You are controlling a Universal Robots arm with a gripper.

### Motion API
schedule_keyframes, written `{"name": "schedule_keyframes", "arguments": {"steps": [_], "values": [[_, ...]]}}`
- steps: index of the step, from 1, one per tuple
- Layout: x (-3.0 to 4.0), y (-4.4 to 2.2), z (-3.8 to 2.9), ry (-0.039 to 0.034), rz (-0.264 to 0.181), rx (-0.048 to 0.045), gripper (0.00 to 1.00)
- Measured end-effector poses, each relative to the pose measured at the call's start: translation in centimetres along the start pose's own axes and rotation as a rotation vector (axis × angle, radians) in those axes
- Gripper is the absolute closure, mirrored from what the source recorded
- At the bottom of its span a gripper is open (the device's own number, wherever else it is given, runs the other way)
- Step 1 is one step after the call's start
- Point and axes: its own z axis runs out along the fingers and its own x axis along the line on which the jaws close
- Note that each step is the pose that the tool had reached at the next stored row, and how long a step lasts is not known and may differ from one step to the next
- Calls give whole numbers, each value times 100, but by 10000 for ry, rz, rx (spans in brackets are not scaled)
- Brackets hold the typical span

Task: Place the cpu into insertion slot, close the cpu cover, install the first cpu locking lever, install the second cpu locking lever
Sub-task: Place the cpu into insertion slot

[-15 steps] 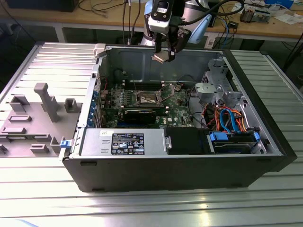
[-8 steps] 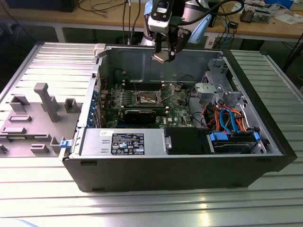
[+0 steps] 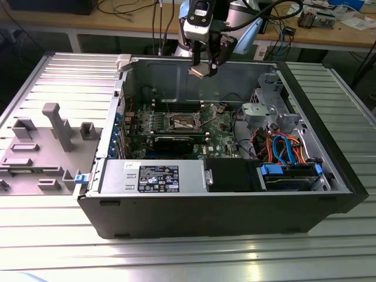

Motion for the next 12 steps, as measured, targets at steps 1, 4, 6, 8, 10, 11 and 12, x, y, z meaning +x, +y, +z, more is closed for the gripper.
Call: {"name": "schedule_keyframes", "arguments": {"steps": [1,4,6,8,10,11,12], "values": [[0,0,0,-1,7,0,46],[0,0,0,-6,58,-1,46],[0,0,0,-8,92,-2,46],[0,0,0,-12,128,-2,46],[0,0,0,-13,137,-3,46],[0,0,0,-12,137,-3,46],[0,0,0,-13,138,-2,46]]}}
